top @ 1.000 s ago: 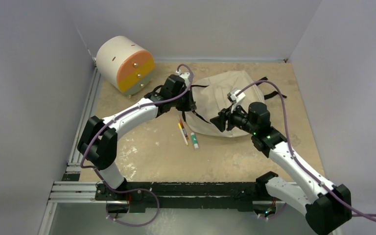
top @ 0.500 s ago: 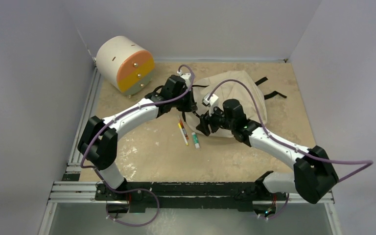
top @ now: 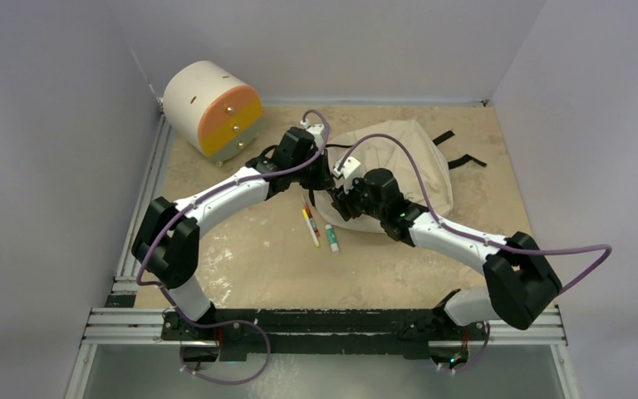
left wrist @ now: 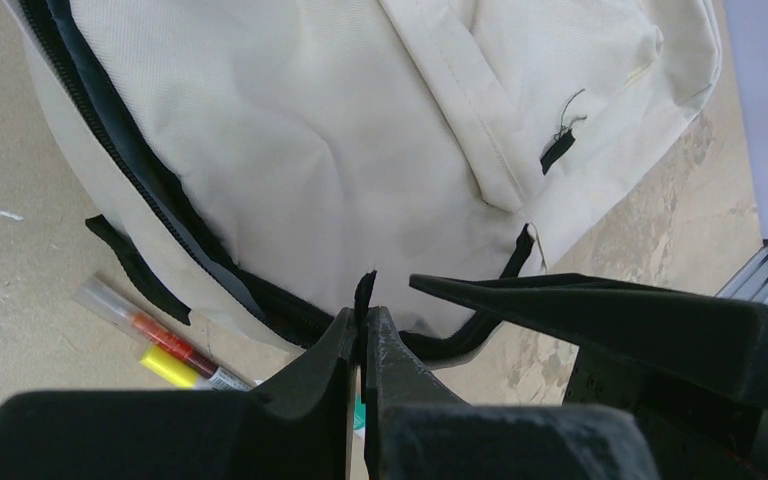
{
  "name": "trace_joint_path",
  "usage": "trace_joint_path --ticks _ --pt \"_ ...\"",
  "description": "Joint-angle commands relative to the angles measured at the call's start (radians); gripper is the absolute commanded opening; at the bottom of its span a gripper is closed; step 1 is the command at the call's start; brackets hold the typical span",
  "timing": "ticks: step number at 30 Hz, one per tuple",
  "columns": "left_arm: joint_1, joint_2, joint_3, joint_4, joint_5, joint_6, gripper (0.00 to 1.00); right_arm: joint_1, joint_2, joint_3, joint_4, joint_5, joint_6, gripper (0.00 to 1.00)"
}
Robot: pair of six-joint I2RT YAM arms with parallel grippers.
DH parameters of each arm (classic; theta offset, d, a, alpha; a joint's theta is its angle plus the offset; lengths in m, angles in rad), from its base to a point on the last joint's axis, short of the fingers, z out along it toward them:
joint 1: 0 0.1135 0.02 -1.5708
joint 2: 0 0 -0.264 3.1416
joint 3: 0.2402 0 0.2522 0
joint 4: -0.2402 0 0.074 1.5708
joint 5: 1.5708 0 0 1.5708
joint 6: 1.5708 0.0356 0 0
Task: Pack the student bag
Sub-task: Zip the student bag at the center of the board.
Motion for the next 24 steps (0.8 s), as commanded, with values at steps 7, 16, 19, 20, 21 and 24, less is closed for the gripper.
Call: trace_joint_path --ticks 7,16,19,20,21,24 --pt "0.016 -0.02 0.05 0.044 0.019 -0.01 0.0 0.011 -0.001 0.01 0.032 -0.04 -0.061 0.39" --pt "0.026 0.002 0.099 0.041 0.036 -0.019 0.0 0.011 0.038 0.006 0.024 0.001 -0.069 0.27" --pt "0.031 0.009 0.11 0.037 0.035 -0.018 0.0 0.011 0.032 0.013 0.005 0.005 -0.072 0.13" --pt "0.033 0.012 0.113 0.037 0.034 -0.016 0.0 0.011 0.027 0.017 -0.007 0.001 -0.07 0.08" --pt "0.037 0.018 0.116 0.037 0.031 -0.014 0.0 0.011 0.021 0.021 -0.024 -0.011 -0.067 0.03" --pt "0.055 0.039 0.132 0.036 0.025 -0.004 0.0 0.011 -0.001 0.03 -0.08 -0.021 -0.054 0.0"
